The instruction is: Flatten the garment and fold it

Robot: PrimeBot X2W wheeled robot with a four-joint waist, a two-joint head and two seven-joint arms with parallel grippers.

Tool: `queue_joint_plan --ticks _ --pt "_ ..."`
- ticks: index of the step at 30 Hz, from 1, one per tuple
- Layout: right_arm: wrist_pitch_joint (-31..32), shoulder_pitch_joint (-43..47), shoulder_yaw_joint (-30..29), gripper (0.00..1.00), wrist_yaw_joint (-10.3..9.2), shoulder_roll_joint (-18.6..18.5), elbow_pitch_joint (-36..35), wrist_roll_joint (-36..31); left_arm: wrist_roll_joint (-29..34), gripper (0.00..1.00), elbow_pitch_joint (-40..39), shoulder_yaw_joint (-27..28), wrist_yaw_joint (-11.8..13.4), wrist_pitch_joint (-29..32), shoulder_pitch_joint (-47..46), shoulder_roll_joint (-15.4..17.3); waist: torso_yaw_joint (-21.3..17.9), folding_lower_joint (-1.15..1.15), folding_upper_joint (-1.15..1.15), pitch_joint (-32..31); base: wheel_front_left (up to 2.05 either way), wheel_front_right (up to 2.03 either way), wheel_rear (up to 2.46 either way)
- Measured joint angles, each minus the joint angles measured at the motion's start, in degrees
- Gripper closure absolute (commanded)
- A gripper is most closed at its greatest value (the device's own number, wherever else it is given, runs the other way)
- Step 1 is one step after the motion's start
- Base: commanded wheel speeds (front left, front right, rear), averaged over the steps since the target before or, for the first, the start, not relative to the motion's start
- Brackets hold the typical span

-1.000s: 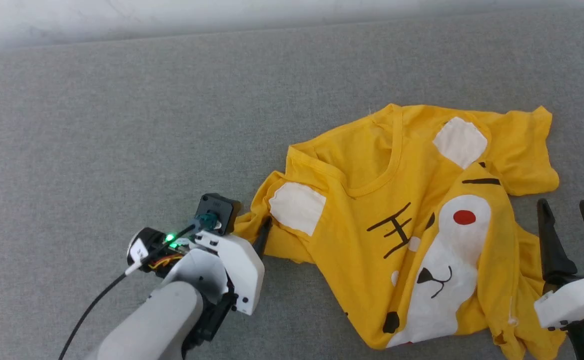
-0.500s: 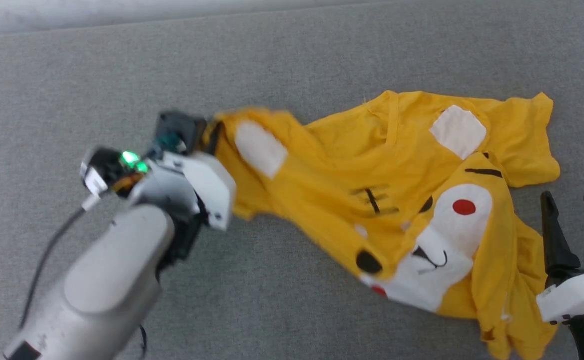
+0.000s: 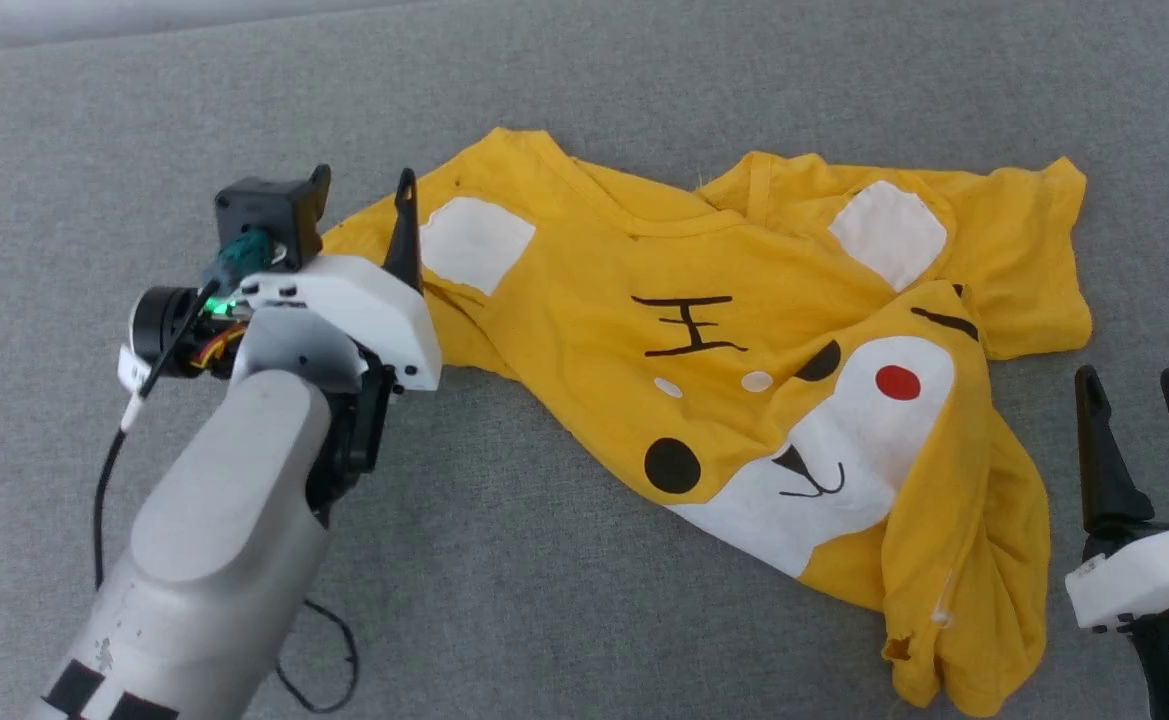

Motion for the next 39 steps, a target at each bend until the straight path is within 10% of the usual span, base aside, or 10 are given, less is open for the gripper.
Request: queue_joint_plan --ticks 9,21,31,39 --pt "0.3 0.2 0.3 0.00 0.00 0.0 0.3 0.0 -1.2 0.00 -11.5 3.9 0.8 -13.5 7.6 -1.2 1.3 -0.01 0.00 -3.5 0.00 0.00 0.00" --pt "0.6 3.7 1.6 0.00 0.00 0.0 0.4 0.2 0.7 0.00 -29.7 7.3 6.5 -16.3 36.5 -1.0 3.3 -0.02 0.00 -8.7 0.00 0.00 0.00" --pt "0.0 1.2 0.4 0.00 0.00 -0.6 -1.1 -2.4 4.6 0.00 -30.3 9.1 2.3 -16.3 41.6 -4.1 4.7 -0.02 0.01 -8.9 0.00 0.00 0.00" --pt "7.4 -13.7 3.5 0.00 0.01 -12.3 6.2 1.0 6.7 0.00 -29.0 9.1 -0.1 -16.3 37.8 -5.1 3.7 0.00 0.01 -5.3 0.00 0.00 0.00"
